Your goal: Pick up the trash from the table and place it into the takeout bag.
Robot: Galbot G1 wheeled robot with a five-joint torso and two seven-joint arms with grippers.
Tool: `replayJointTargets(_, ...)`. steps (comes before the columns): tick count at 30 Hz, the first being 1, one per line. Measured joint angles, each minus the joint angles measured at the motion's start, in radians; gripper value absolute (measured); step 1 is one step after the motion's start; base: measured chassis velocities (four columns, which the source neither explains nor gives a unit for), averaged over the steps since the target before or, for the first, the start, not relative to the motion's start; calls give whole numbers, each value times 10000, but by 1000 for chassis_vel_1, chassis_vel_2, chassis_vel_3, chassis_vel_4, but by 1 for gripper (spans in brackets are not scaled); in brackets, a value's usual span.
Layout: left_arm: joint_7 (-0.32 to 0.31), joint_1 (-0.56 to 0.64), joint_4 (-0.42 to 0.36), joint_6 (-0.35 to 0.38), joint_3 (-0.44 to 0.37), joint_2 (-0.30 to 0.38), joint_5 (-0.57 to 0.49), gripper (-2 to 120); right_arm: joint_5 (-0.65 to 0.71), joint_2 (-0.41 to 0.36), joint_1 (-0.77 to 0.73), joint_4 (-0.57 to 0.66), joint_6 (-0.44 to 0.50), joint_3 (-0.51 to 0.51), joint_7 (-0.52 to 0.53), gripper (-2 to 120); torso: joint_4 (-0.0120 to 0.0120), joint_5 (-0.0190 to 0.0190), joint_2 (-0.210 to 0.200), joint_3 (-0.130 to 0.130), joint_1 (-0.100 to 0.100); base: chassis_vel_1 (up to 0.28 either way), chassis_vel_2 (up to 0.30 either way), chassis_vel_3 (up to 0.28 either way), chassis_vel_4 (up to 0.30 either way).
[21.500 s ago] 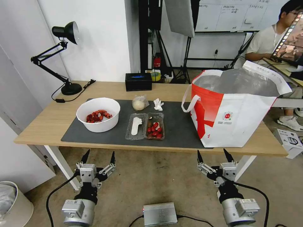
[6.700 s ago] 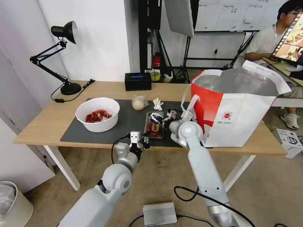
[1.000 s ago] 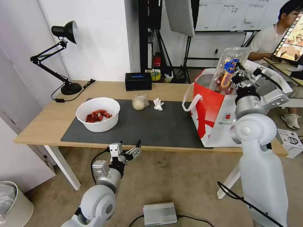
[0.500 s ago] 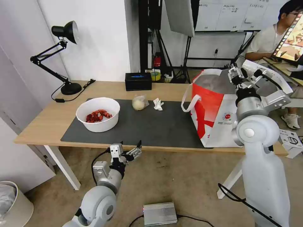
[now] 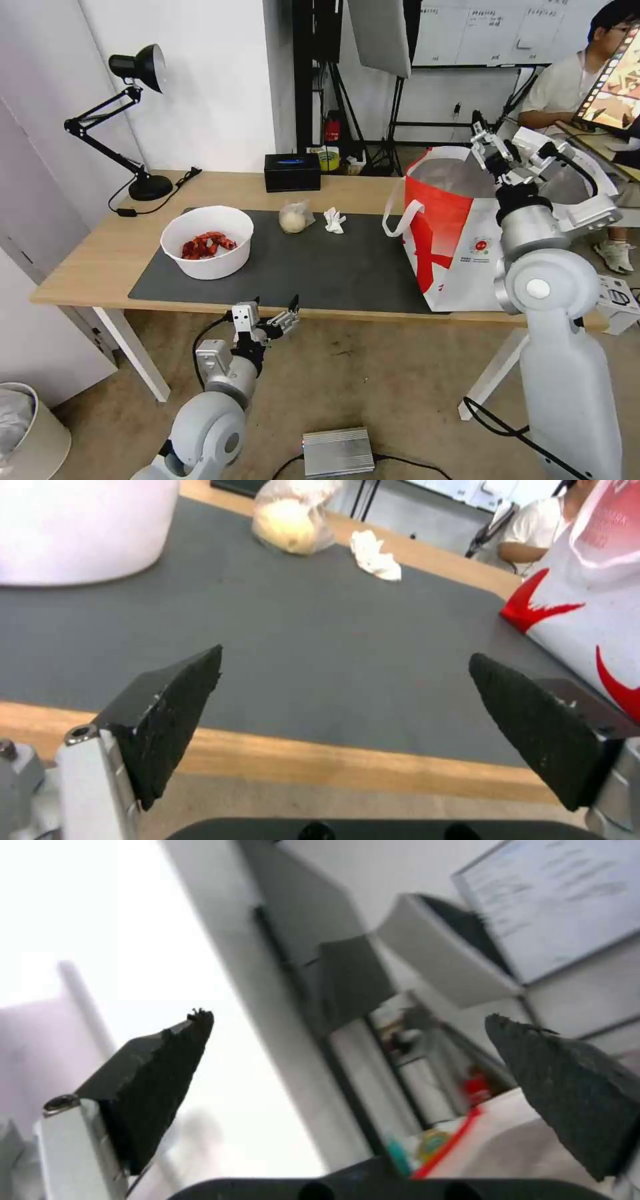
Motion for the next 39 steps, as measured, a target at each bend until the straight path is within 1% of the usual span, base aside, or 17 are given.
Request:
replayJointTargets(1, 0, 0, 0, 0, 0, 0, 0, 100, 0, 0, 0, 0, 0, 0, 0, 100, 0, 0, 0, 0, 0, 0, 0, 0, 0)
replayJointTargets(3, 2, 2, 0, -46, -18, 31, 31, 100, -78, -228, -384, 244, -346, -32, -838, 100, 0, 0, 0, 0, -1, 0, 0, 0, 0)
replayJointTargets(5, 2, 2, 0, -51, -29, 38, 37, 100, -143, -284, -497, 297, -428, -45, -1033, 100, 1, -2, 1, 0, 0, 0, 0, 0, 0)
replayJointTargets(8, 17, 0, 0, -93, -125, 124, 62, 100, -944, -730, -1419, 637, -1019, -146, -2212, 100, 1, 0, 1, -1, -1, 0, 0, 0, 0)
replayJointTargets(9, 17, 0, 0, -93, -125, 124, 62, 100, -944, -730, -1419, 637, -1019, -146, -2212, 100, 1, 0, 1, -1, -1, 0, 0, 0, 0)
replayJointTargets(12, 113, 8, 74, -193, -205, 156, 265, 100, -1977, -1088, -2220, 790, -1369, -137, -2858, 100, 0, 0, 0, 0, -1, 0, 0, 0, 0)
replayJointTargets(13, 113, 8, 74, -193, -205, 156, 265, 100, -1977, -1088, -2220, 790, -1369, -137, -2858, 100, 0, 0, 0, 0, -1, 0, 0, 0, 0)
replayJointTargets(16, 352, 12, 226, -368, -342, 161, 687, 100, -2980, -1428, -3117, 953, -1397, -132, -3178, 100, 0, 2, 0, 0, 0, 0, 0, 0, 0)
replayJointTargets(17, 352, 12, 226, -368, -342, 161, 687, 100, -2980, -1428, -3117, 953, -1397, -132, -3178, 100, 0, 2, 0, 0, 0, 0, 0, 0, 0)
replayJointTargets(19, 472, -3, 311, -473, -471, 176, 904, 100, -3538, -1569, -3631, 1021, -1265, -147, -3240, 100, -1, 1, 1, 0, -1, 0, 0, 0, 0)
replayJointTargets(20, 472, -3, 311, -473, -471, 176, 904, 100, -3538, -1569, -3631, 1021, -1265, -147, -3240, 100, -1, 1, 1, 0, -1, 0, 0, 0, 0)
replayJointTargets(25, 629, 4, 486, -637, -660, 203, 1343, 100, -4396, -1716, -4493, 1150, -1072, -140, -3123, 100, -1, 1, 1, 0, -1, 0, 0, 0, 0)
replayJointTargets(28, 780, 128, 580, -805, -853, 235, 1731, 100, -4862, -1752, -5059, 1310, -1043, -164, -2661, 100, 0, 0, 0, 0, -1, 0, 0, 0, 0)
replayJointTargets(32, 828, 254, 629, -1010, -1015, 256, 1790, 100, -5042, -1670, -5399, 1377, -1037, -236, -2312, 100, -1, 0, 1, 0, 0, 0, 0, 0, 0)
replayJointTargets(35, 894, 542, 654, -1224, -1351, 247, 1850, 100, -5215, -1493, -5853, 1373, -956, -540, -1747, 100, 1, 0, 0, 0, -1, 0, 0, 0, 0)
replayJointTargets(36, 894, 542, 654, -1224, -1351, 247, 1850, 100, -5215, -1493, -5853, 1373, -956, -540, -1747, 100, 1, 0, 0, 0, -1, 0, 0, 0, 0)
replayJointTargets(39, 1039, 732, 680, -1352, -1471, 223, 2051, 100, -5298, -1284, -6288, 1314, -749, -834, -1121, 100, 0, 0, 0, 0, -1, 0, 0, 0, 0)
